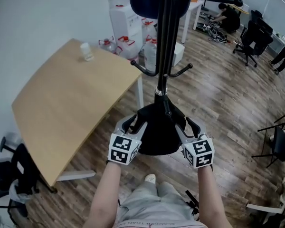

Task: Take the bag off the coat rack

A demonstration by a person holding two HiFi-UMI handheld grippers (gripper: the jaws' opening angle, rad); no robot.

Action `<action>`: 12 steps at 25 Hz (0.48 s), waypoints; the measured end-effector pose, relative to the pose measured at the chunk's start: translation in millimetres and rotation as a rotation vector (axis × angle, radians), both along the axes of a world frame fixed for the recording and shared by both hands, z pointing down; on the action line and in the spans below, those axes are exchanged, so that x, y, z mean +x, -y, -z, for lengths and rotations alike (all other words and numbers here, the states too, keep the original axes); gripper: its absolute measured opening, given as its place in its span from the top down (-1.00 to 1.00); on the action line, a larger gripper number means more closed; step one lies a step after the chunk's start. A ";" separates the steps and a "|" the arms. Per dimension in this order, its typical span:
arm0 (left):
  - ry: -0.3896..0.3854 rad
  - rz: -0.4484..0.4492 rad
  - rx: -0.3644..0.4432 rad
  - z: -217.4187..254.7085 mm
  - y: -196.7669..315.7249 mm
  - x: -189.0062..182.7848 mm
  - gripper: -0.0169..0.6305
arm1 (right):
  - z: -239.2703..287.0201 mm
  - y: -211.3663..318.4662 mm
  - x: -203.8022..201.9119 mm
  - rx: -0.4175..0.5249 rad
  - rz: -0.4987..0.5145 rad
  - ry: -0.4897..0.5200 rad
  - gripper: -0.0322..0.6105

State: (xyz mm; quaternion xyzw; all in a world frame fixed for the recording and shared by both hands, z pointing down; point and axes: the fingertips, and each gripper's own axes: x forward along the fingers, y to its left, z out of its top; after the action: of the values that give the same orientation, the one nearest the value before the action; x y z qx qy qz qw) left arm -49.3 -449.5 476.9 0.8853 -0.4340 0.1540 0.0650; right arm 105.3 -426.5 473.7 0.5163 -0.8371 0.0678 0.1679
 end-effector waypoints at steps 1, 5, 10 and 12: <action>0.003 -0.006 -0.008 -2.9 1.6 0.6 0.31 | -5.1 1.2 1.2 -0.009 0.008 -0.004 0.29; 0.020 -0.048 -0.030 -13.3 6.2 7.0 0.28 | -19.1 6.2 2.2 -0.023 0.068 -0.026 0.27; 0.038 -0.089 -0.041 -20.5 13.0 15.2 0.23 | -26.3 14.6 -1.3 -0.057 0.187 -0.032 0.24; 0.039 -0.098 -0.045 -23.0 17.0 16.9 0.22 | -29.4 18.8 -2.4 -0.088 0.230 -0.020 0.23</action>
State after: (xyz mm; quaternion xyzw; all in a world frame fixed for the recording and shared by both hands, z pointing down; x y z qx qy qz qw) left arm -32.3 -466.5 499.9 0.9006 -0.3878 0.1838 0.0689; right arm 102.9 -445.2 503.1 0.4096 -0.8853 0.0794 0.2053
